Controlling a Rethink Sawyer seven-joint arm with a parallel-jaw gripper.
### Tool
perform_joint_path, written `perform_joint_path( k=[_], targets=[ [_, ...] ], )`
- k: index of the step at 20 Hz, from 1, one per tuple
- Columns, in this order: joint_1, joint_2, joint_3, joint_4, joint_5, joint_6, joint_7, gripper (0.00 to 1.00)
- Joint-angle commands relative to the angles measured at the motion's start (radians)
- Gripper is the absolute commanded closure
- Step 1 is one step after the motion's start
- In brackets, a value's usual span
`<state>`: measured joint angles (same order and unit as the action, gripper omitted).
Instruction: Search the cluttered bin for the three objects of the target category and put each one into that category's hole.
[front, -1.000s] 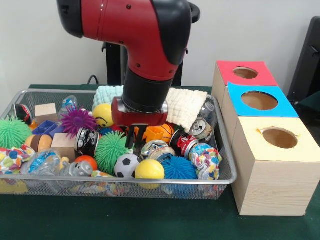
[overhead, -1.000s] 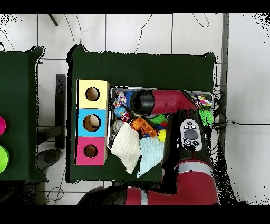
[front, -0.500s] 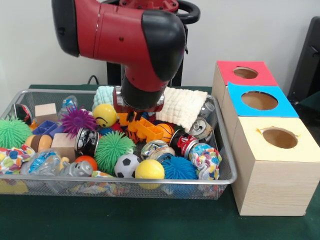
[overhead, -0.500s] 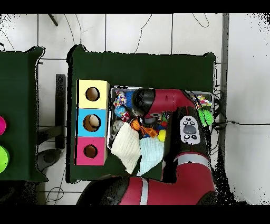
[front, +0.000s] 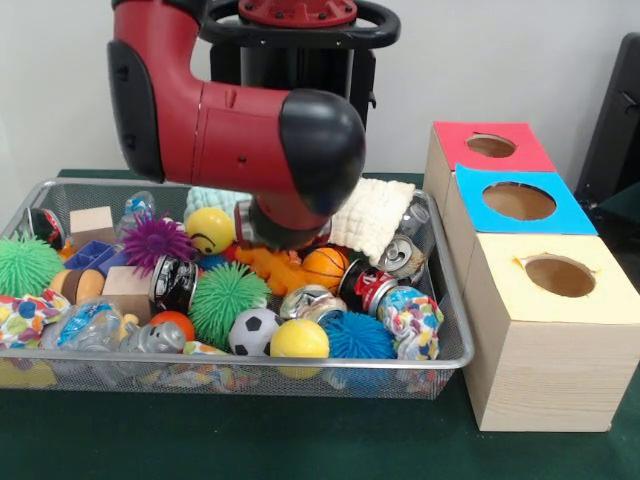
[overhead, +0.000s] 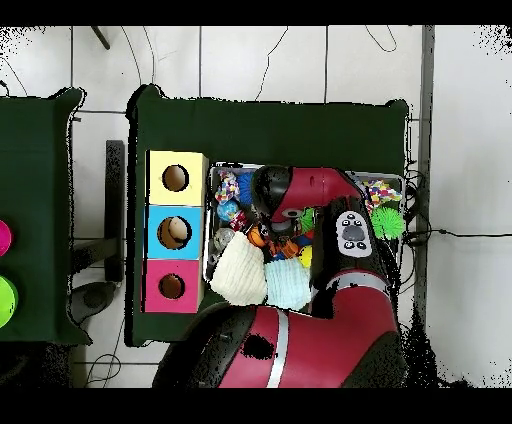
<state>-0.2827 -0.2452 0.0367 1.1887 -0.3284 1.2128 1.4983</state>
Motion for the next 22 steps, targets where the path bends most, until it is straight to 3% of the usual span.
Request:
perform_joint_path(
  k=[1, 9, 16, 19, 22],
  targets=[
    [-0.032, 0.099, 0.113, -0.022, -0.03, -0.253, -0.012, 1.0],
    [-0.049, 0.048, 0.126, 0.077, -0.031, -0.441, 0.011, 1.0],
    [-0.001, 0.034, 0.057, 0.061, -0.069, -0.526, 0.112, 1.0],
    [0.045, 0.034, -0.006, 0.03, -0.108, -0.493, 0.146, 1.0],
    [0.038, 0.043, 0.002, 0.017, -0.086, -0.426, 0.111, 1.0]
  ],
)
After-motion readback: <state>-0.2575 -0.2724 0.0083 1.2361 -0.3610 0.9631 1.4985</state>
